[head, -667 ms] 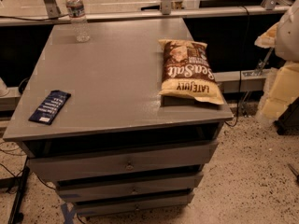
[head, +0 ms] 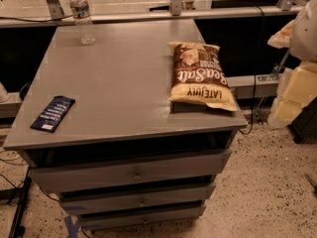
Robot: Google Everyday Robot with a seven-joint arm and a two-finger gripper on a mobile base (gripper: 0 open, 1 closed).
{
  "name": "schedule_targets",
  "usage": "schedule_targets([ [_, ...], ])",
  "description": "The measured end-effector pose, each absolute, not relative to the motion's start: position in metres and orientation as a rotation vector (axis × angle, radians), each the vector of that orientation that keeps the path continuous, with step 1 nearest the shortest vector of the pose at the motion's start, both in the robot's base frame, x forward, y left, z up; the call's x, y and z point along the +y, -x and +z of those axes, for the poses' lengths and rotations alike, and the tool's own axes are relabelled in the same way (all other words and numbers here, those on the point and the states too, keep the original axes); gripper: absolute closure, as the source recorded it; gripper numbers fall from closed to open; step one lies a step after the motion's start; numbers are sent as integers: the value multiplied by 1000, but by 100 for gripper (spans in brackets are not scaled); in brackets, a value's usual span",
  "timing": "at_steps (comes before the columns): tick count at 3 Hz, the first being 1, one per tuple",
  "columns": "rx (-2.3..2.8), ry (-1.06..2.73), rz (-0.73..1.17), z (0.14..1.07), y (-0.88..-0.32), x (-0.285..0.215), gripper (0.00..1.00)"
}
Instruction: Move water bottle near rxbar blueberry
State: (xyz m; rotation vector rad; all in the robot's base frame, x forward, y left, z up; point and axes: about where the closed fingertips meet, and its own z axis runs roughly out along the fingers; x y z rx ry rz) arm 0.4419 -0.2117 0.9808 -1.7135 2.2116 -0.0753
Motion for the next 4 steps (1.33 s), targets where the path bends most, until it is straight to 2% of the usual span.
schedule_targets([
  [2,2064,1679,56,989,-533,-107,0],
  [4,1917,1497,308,981,-644,11,0],
])
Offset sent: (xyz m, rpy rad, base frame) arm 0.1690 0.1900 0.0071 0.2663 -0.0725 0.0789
